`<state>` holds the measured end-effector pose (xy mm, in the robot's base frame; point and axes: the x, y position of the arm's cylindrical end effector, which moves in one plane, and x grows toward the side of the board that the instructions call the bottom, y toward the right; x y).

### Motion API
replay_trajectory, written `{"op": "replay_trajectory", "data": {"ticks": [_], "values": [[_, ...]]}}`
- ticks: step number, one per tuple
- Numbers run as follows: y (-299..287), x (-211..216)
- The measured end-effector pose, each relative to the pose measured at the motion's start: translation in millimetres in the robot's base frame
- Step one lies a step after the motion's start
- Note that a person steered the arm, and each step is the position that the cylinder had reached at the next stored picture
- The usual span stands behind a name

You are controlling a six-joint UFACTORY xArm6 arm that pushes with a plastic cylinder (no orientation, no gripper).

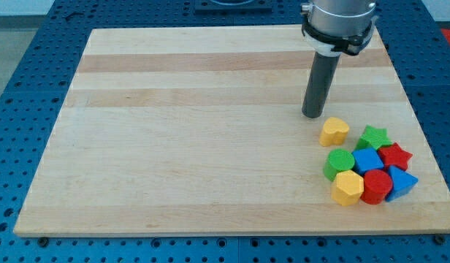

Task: Slide the yellow heart to the left side of the green star

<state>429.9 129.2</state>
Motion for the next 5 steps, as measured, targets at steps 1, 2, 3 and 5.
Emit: {"op": "replay_trajectory", "data": {"ticks": [1,2,3,5], "values": [[2,14],[3,31],[3,37],[4,38]]}}
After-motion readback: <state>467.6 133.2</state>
